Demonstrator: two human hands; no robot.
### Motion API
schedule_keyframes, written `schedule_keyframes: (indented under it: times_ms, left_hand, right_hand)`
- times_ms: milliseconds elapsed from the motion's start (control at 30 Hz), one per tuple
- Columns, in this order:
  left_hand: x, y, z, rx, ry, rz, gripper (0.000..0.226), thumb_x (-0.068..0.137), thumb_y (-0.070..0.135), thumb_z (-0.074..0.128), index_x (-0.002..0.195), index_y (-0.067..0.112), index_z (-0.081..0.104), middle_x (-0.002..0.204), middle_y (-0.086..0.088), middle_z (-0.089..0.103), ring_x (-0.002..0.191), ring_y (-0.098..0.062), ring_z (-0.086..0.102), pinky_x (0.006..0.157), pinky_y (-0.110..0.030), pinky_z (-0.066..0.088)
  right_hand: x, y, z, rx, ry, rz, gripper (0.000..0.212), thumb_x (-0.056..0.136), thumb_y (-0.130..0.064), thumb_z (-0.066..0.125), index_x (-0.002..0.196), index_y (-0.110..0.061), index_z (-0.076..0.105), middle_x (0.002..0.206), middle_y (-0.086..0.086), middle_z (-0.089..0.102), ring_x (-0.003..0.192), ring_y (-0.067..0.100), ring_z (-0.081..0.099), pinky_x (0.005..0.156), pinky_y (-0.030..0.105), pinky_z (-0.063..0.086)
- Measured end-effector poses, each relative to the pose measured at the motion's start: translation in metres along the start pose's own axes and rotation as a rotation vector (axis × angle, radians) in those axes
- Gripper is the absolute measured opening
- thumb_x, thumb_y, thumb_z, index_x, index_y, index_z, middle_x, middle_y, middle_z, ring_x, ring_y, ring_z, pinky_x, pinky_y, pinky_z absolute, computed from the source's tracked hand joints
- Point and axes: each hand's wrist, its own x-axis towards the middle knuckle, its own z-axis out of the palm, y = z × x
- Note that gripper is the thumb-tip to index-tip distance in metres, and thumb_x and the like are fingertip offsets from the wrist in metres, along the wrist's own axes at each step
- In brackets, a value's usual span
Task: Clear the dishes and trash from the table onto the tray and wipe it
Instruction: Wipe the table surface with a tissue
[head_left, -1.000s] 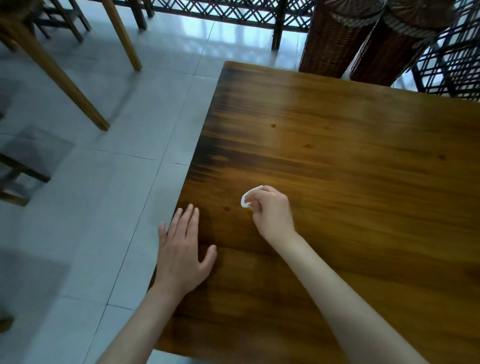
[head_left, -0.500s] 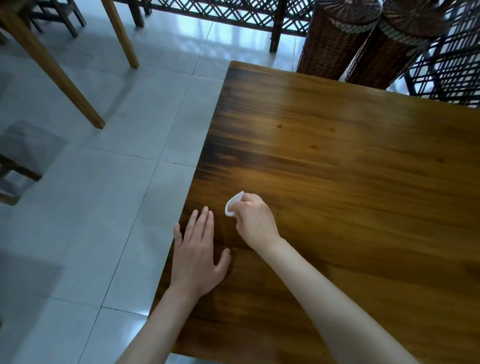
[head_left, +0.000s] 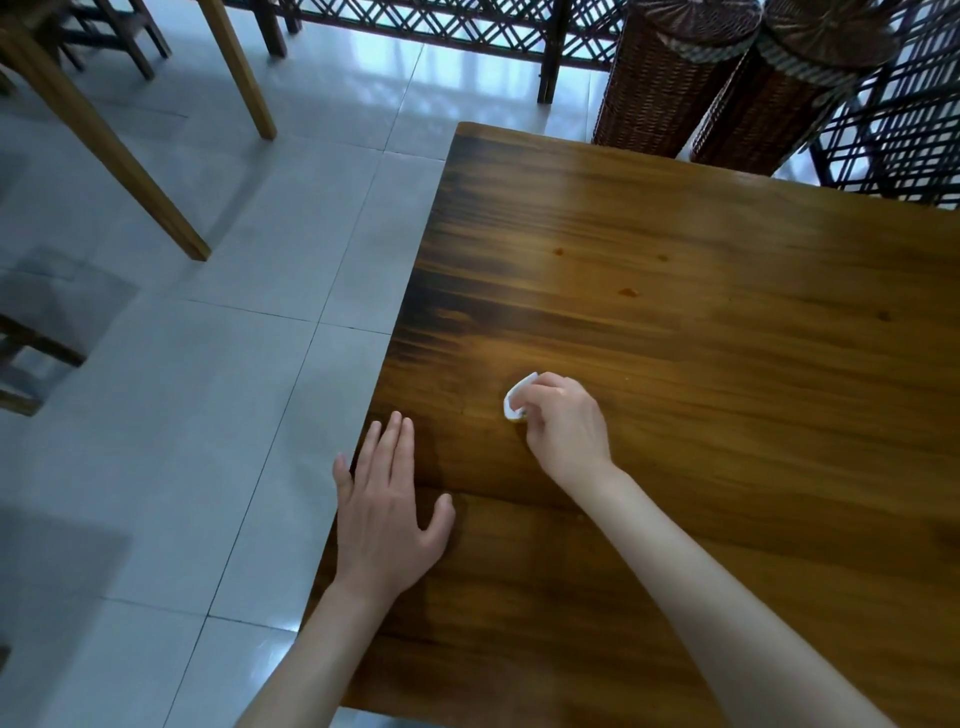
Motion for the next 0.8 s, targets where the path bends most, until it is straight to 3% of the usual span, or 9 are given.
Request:
schedule_keyframes:
  times_ms: [167, 400, 633, 800]
  left_hand:
    - [-0.024, -0.007, -0.008, 0.011, -0.003, -0.029, 0.075, 0.077, 0.049, 0.05, 0.138, 0.008, 0.044, 0.143, -0.011, 0.044, 0.131, -0.033, 0.04, 0.104, -0.054, 0.019]
    - [-0.065, -0.015, -0.009, -0.008, -0.13, 0.007, 0.064, 0.08, 0.047, 0.05, 0.137, 0.018, 0.046, 0.145, -0.007, 0.042, 0.133, -0.03, 0.038, 0.106, -0.05, 0.017]
    - [-0.068, -0.02, -0.007, -0.043, -0.137, 0.014, 0.061, 0.084, 0.049, 0.041, 0.138, 0.02, 0.044, 0.146, -0.005, 0.039, 0.136, -0.027, 0.034, 0.107, -0.049, 0.015]
    - [-0.068, -0.022, -0.007, -0.05, -0.108, 0.019, 0.06, 0.084, 0.05, 0.04, 0.135, 0.02, 0.048, 0.144, -0.006, 0.043, 0.133, -0.028, 0.038, 0.106, -0.051, 0.016]
  right_hand:
    - [-0.004, -0.008, 0.0, 0.008, 0.007, 0.004, 0.016, 0.082, 0.004, 0.062, 0.085, -0.008, 0.071, 0.089, 0.006, 0.068, 0.081, 0.02, 0.061, 0.063, 0.018, 0.039]
    - [-0.004, -0.045, 0.016, 0.06, -0.049, -0.047, 0.016, 0.086, -0.004, 0.061, 0.095, -0.014, 0.07, 0.096, 0.002, 0.067, 0.087, 0.014, 0.062, 0.07, 0.018, 0.048]
    - [0.013, -0.082, 0.044, 0.066, -0.118, -0.08, 0.022, 0.087, -0.004, 0.06, 0.104, -0.014, 0.07, 0.111, 0.002, 0.064, 0.101, 0.017, 0.06, 0.083, 0.02, 0.048]
    - [0.012, -0.086, 0.054, 0.043, -0.148, -0.135, 0.023, 0.087, 0.0, 0.058, 0.101, -0.011, 0.071, 0.108, 0.003, 0.065, 0.097, 0.016, 0.057, 0.082, 0.023, 0.051]
